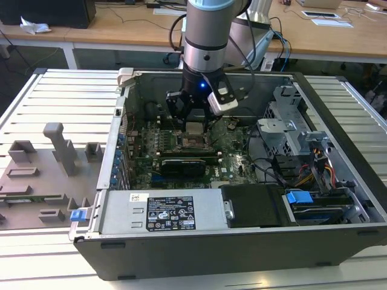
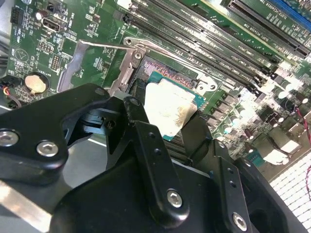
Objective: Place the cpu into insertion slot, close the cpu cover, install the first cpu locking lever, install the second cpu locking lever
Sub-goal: 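Place the cpu into insertion slot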
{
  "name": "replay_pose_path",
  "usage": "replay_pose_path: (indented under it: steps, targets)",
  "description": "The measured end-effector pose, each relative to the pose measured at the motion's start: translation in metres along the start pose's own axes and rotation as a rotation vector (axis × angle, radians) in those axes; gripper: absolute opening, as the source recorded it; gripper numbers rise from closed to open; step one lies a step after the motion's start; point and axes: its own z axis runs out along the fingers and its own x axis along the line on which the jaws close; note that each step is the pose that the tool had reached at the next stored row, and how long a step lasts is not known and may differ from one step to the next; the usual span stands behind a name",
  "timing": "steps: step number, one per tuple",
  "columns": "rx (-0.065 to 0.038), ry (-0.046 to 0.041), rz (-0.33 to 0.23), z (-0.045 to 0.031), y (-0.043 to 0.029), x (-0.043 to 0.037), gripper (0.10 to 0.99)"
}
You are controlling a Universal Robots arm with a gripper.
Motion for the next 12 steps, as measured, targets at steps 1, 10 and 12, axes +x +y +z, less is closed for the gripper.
replay_pose_path:
  steps: [1, 10, 12]
  targets:
    - [0.0, -0.0005, 0.014, 0.0, 0.0, 0.0, 0.541]
    - [-0.001, -0.0051, 0.137, 0.0004, 0.0, 0.0, 0.541]
    - [-0.001, -0.0057, 0.154, 0.0005, 0.0, 0.0, 0.541]
